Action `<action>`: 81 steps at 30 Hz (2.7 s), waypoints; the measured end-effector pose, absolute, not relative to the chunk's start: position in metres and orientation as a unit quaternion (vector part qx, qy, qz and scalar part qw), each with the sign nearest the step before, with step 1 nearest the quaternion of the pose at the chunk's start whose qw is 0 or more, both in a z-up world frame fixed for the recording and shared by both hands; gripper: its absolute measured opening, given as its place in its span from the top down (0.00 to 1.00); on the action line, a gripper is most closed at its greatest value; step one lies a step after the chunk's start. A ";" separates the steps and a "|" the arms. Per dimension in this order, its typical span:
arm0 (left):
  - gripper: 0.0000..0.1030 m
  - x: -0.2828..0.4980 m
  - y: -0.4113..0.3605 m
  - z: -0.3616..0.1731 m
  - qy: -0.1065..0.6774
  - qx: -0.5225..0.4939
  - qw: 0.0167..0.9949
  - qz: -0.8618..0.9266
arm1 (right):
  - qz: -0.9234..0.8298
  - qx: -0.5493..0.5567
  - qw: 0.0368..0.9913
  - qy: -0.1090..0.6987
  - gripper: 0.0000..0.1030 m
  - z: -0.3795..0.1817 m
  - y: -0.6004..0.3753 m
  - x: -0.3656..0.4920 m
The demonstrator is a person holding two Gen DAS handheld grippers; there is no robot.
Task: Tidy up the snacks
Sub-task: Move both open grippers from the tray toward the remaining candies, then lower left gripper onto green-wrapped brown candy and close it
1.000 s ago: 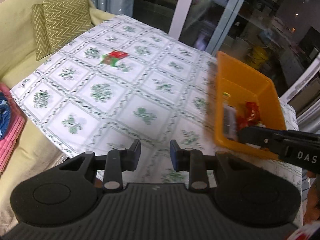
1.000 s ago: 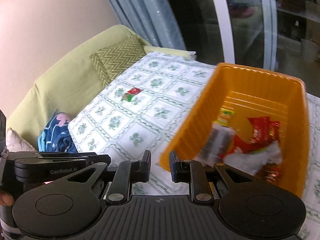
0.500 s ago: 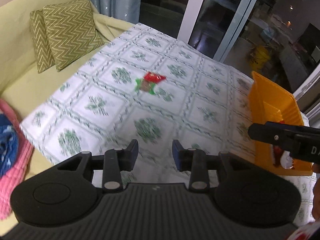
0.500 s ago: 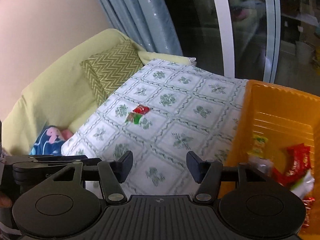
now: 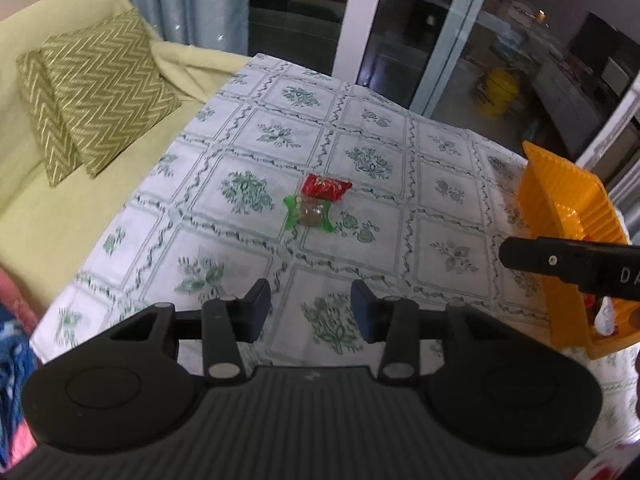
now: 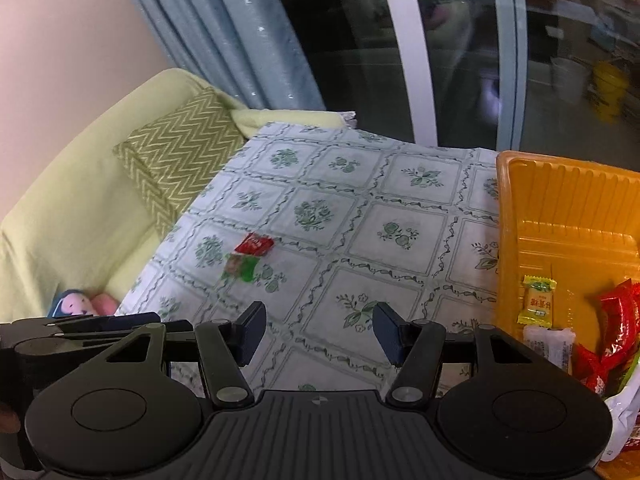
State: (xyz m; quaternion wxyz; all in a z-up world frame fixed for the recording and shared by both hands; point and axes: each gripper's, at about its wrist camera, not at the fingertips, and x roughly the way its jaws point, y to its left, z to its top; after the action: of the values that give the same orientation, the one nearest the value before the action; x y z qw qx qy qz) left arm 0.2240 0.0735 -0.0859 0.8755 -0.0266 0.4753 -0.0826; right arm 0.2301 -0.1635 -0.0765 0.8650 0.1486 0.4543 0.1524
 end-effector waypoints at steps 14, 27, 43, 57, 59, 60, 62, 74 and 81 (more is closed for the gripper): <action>0.58 0.266 0.069 -0.099 0.460 0.008 0.880 -0.122 | 0.115 0.162 0.865 0.460 0.42 -0.082 -0.160 0.247; 0.58 0.297 0.056 -0.121 0.454 0.030 0.880 -0.136 | 0.086 0.179 0.859 0.471 0.42 -0.090 -0.163 0.255; 0.65 0.306 0.058 -0.137 0.457 0.043 0.879 -0.134 | 0.074 0.183 0.852 0.485 0.42 -0.096 -0.160 0.262; 0.74 0.310 0.060 -0.137 0.458 0.034 0.877 -0.140 | 0.079 0.177 0.852 0.487 0.42 -0.096 -0.155 0.268; 0.75 0.310 0.060 -0.137 0.459 0.034 0.877 -0.141 | 0.079 0.177 0.852 0.487 0.42 -0.096 -0.155 0.268; 0.75 0.309 0.061 -0.136 0.459 0.033 0.876 -0.143 | 0.079 0.176 0.852 0.487 0.42 -0.096 -0.155 0.269; 0.76 0.308 0.063 -0.136 0.460 0.031 0.876 -0.145 | 0.080 0.175 0.851 0.488 0.42 -0.096 -0.153 0.271; 0.78 0.297 0.099 -0.114 0.449 0.009 0.885 -0.125 | 0.133 0.146 0.861 0.468 0.42 -0.099 -0.129 0.283; 0.86 0.295 0.122 -0.103 0.444 -0.005 0.890 -0.106 | 0.195 0.108 0.865 0.449 0.43 -0.107 -0.099 0.304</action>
State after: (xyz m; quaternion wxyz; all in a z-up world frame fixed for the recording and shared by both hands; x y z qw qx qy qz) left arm 0.2948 0.1224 -0.1027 0.8898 -0.0050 0.4438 -0.1058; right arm 0.3044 -0.0991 -0.1071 0.8655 0.1079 0.4485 0.1954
